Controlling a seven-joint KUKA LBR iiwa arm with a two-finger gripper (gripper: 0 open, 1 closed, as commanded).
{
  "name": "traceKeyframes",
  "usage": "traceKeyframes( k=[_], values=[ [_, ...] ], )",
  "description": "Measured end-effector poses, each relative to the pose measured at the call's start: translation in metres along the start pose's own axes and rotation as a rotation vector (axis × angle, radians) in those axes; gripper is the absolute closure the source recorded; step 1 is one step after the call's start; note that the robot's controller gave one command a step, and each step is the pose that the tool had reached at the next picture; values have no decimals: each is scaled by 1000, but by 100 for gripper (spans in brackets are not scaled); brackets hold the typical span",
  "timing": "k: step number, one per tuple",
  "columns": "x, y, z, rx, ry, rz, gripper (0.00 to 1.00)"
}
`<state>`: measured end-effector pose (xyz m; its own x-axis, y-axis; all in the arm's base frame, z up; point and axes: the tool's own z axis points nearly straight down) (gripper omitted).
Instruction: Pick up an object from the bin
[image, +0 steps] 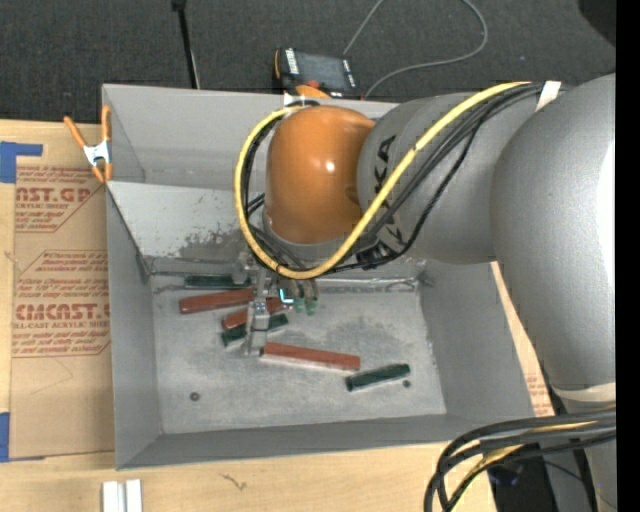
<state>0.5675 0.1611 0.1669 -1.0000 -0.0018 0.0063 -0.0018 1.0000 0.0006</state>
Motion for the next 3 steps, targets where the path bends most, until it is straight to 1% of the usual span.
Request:
traceKeyframes(
  k=[1,2,3],
  values=[
    [-27,-57,99,0,-7,-70,0],
    [-33,-53,87,-5,-21,-73,100],
    [-7,-48,85,1,-12,-642,100]
  ],
)
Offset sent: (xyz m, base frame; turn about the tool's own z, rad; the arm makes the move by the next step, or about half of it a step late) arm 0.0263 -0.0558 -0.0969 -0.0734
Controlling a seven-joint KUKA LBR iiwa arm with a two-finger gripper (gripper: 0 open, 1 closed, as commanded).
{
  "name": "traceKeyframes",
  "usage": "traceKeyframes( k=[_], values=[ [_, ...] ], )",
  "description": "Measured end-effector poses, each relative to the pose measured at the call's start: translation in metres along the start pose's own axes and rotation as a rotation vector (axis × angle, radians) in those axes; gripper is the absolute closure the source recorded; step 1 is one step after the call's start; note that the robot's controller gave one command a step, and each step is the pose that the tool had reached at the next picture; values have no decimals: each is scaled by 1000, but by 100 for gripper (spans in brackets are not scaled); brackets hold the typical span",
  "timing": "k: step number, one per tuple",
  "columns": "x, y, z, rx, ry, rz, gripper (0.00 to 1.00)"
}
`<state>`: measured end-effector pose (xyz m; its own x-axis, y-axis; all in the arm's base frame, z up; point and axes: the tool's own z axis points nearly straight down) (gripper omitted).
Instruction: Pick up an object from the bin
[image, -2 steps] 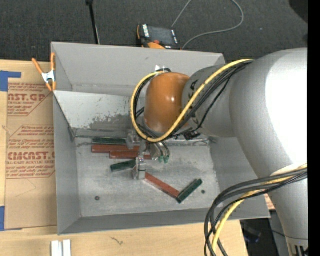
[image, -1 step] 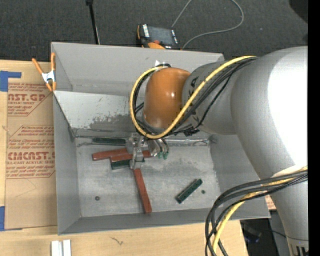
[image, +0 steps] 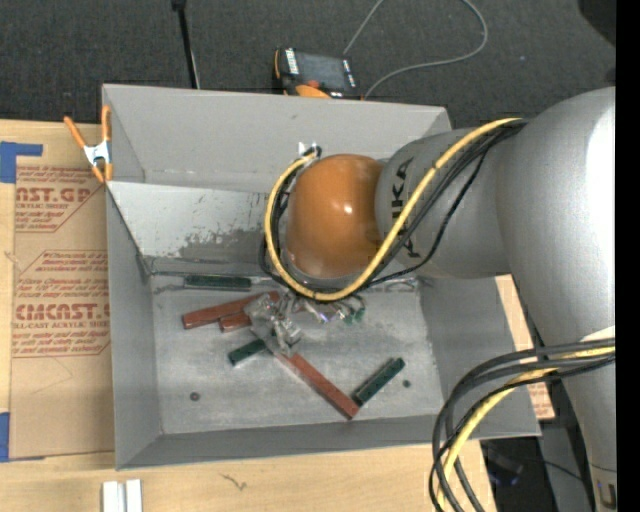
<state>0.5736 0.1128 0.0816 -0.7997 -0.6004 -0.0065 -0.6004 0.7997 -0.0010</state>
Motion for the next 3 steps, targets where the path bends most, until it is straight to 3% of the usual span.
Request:
traceKeyframes(
  k=[1,2,3],
  values=[
    [1,0,1,-2,3,1,0],
    [1,0,1,-3,4,2,100],
    [17,2,-186,4,-4,-31,100]
  ],
)
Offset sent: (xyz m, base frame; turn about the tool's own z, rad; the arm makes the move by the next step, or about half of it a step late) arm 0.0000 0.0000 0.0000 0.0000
